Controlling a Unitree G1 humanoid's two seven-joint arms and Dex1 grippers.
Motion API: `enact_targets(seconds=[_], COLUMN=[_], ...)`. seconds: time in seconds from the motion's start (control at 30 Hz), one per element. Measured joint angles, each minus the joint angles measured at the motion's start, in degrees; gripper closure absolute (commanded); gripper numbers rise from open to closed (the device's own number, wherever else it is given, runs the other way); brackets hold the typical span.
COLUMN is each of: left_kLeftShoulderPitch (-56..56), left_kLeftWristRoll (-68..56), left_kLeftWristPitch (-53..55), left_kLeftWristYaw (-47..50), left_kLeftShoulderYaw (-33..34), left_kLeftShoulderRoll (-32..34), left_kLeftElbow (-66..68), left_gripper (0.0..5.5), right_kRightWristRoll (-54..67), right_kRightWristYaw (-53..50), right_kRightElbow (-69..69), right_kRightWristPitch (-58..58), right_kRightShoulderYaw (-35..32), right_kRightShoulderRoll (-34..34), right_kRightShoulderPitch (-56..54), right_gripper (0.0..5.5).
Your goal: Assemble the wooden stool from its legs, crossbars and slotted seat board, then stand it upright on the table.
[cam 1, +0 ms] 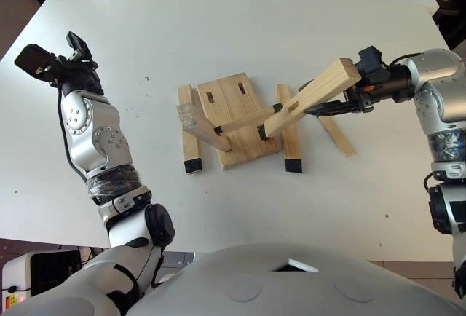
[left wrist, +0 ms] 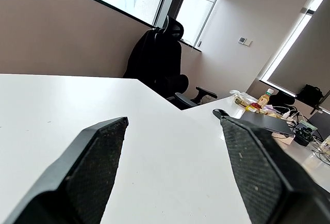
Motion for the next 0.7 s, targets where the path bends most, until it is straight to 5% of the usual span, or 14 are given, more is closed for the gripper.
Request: enact_targets(seconds=[0.7], left_kLeftShoulderPitch=[4.3], left_kLeftWristRoll=[-1.1], left_kLeftWristPitch=[-0.2], left_kLeftWristYaw=[-0.5], left_kLeftShoulderYaw=[-2.1], left_kLeftShoulderRoll=[-4.1], left_kLeftElbow=[-5.1], left_gripper=[2.16], right_kRightWristRoll=[1.6], right_kRightWristYaw=[0.9], right_kRightElbow=[14.9], right_kRightWristPitch=[-2.9], right_kRightShoulderYaw=[14.9], right_kRightShoulderRoll=[0.2], right_kRightShoulderPitch=[-15.7], right_gripper=[3.46])
